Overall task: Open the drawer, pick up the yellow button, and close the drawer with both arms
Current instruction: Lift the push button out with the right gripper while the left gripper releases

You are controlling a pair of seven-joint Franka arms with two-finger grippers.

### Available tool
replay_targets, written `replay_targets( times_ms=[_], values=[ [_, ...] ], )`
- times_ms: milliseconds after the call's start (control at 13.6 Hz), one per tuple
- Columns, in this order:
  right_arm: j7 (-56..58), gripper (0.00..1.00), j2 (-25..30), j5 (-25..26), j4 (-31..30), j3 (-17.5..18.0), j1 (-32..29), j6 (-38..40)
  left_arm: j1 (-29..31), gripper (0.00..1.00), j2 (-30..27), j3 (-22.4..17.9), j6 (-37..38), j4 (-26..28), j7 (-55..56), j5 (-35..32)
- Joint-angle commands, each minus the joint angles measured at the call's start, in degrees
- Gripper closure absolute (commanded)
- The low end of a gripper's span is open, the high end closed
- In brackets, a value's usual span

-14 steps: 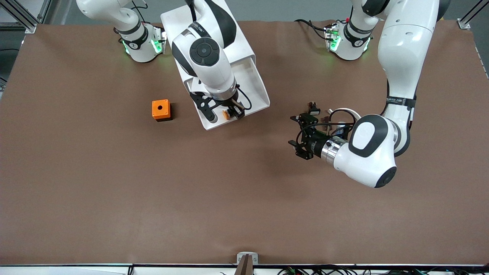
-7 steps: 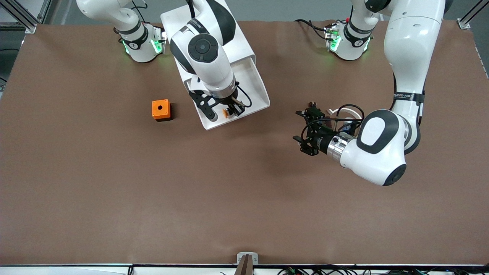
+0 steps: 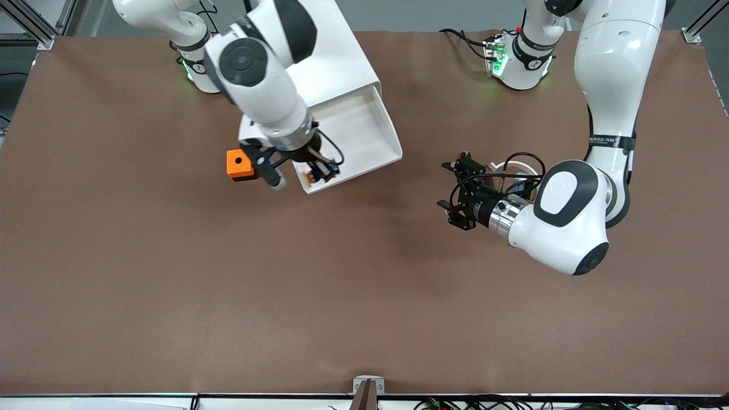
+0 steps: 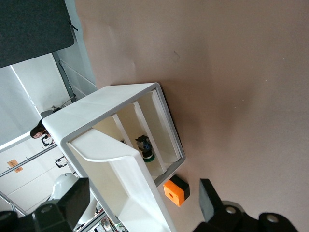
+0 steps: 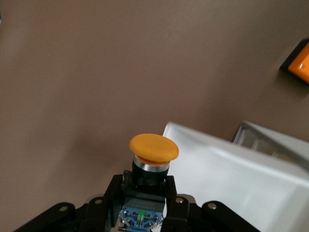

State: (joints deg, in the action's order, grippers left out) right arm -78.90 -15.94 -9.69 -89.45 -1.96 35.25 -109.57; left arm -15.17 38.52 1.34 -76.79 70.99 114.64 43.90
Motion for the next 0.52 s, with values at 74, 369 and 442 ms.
replay_targets(
  times_ms=[74,369,442],
  values=[
    [18.55,0.99,0.3,-2.97,3.67,0.56,-10.17,8.13,-0.39,0.01,-1.26,-0.11,0.59,0.55,0.41,-1.44],
    [40.71,0.99,0.04,-2.09,3.67,0.47,-20.29,11.74,-0.57,0.01,-1.26,0.24,0.67,0.55,-0.3,-5.12],
    [46.5,0.99,-0.05,-2.0,3.59,0.47,-23.01,12.62,-0.92,0.01,-1.26,0.33,0.59,0.55,-0.82,-7.4]
  ],
)
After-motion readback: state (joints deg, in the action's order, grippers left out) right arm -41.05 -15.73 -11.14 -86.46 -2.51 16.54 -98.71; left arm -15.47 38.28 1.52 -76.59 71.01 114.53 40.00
